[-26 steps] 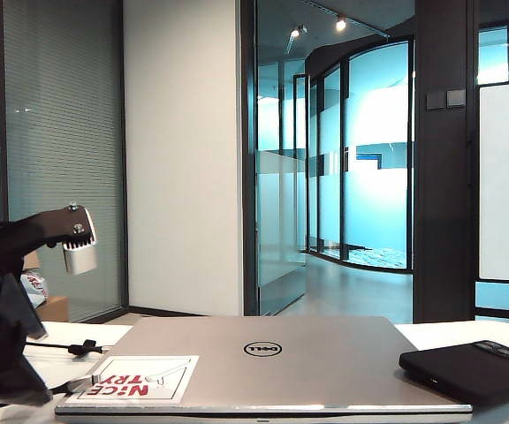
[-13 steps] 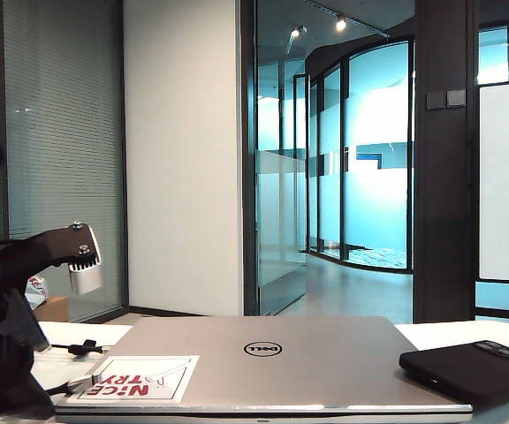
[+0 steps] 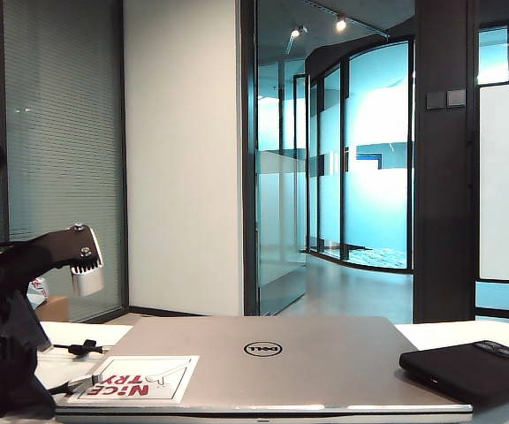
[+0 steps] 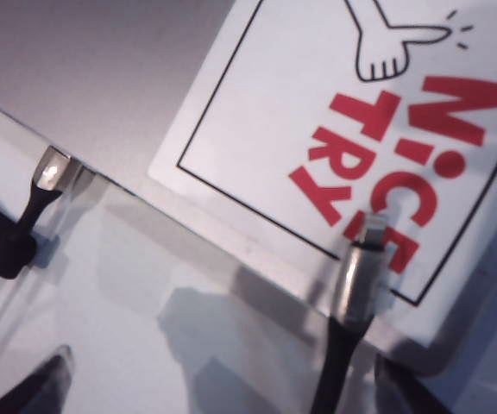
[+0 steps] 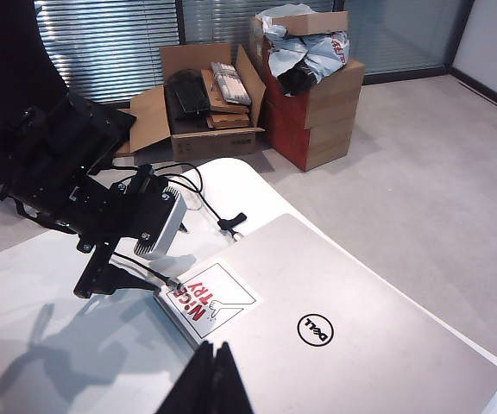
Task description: Pick up the charging cable and the phone, plug the charging cable into the charging port on the phone, and finally place them back on the table.
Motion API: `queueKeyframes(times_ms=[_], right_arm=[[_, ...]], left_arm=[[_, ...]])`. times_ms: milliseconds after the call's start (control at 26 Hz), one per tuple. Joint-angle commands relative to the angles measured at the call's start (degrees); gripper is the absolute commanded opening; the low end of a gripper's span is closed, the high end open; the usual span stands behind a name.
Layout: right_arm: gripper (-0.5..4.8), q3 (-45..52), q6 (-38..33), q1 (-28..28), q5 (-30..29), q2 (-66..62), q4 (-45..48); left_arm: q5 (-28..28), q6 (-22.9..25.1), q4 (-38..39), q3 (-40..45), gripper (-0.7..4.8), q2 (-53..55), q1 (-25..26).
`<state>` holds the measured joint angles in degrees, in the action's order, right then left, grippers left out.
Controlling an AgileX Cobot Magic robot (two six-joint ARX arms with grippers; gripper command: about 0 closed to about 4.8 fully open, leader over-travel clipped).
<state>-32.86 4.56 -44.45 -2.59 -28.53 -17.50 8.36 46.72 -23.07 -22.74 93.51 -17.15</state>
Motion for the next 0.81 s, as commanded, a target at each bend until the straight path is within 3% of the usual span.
queueKeyframes(times_ms=[38,192,269,423,539,616,808], right_arm=[[-0.06,-0.26,0.17,-0.02,0.59,0.13,1.05],[-0.06,-0.26,0.17,0.0,1.22,0.13,1.03],[-0.06,-0.26,0.2,0.0,1.22,0.13,1.03],[-0.06,-0.26,0.2,0.0,1.25,0.13,1.03],[-0.06,-0.26,0.17,0.0,1.4,0.13,1.05],[-0.06,-0.26,0.17,0.0,1.4,0.13,1.03],[-0.06,-0.26,0.2,0.0,1.42,0.13,1.03]], left_arm=[[0.68,-0.07,-1.51,-0.11,4.71,1.18,-0.11],[0.72,-0.22,-1.49,-0.11,4.1,1.18,-0.11],[0.9,-0.22,-1.46,-0.11,3.37,1.18,-0.11],[0.9,-0.22,-1.44,-0.11,2.63,1.18,-0.11],[0.9,-0.22,-1.25,-0.11,1.53,1.18,-0.11],[0.9,-0.24,-1.22,-0.11,0.0,1.18,-0.11],[0.9,-0.24,-0.92,-0.11,-0.06,1.18,-0.11]])
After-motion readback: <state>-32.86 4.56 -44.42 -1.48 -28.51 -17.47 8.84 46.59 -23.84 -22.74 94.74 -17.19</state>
